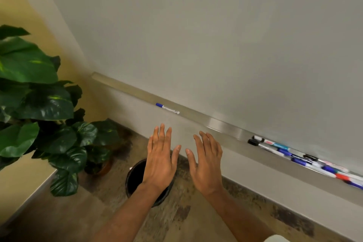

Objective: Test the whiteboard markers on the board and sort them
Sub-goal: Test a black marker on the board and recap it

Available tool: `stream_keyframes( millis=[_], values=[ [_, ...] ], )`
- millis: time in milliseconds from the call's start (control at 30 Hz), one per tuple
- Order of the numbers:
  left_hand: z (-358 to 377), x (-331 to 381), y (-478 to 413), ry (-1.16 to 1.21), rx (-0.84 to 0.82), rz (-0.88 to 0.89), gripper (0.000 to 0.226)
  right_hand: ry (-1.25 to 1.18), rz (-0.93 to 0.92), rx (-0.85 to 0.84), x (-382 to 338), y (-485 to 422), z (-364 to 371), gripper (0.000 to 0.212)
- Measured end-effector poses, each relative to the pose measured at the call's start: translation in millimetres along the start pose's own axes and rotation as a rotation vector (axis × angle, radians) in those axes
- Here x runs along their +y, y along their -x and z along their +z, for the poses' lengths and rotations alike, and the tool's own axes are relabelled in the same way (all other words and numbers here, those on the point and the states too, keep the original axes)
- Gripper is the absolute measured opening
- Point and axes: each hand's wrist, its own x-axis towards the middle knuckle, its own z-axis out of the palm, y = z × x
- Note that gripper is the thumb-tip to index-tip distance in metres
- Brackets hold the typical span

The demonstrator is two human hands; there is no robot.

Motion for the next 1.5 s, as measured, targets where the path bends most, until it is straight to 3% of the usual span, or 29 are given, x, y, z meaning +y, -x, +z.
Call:
stream_keyframes(
  millis=[400,667,1167,1500],
  values=[
    [24.0,141.0,-14.5,-0.001,-0.026,0.173,0.066,0.099,0.05,0.131,96.4,10.3,-122.9,0.046],
    [41.8,203.4,-20.2,0.03,-0.047,0.289,0.066,0.173,0.212,0.156,153.0,24.5,-169.2,0.05],
    [83.7,189.8,-72.2,0.038,-0.211,0.45,0.068,0.28,0.431,0.167,174.2,13.2,-151.8,0.052],
    [133.2,177.6,-85.2,0.052,-0.387,0.414,0.075,0.307,0.397,0.031,204.7,-4.2,-124.9,0.046]
  ],
)
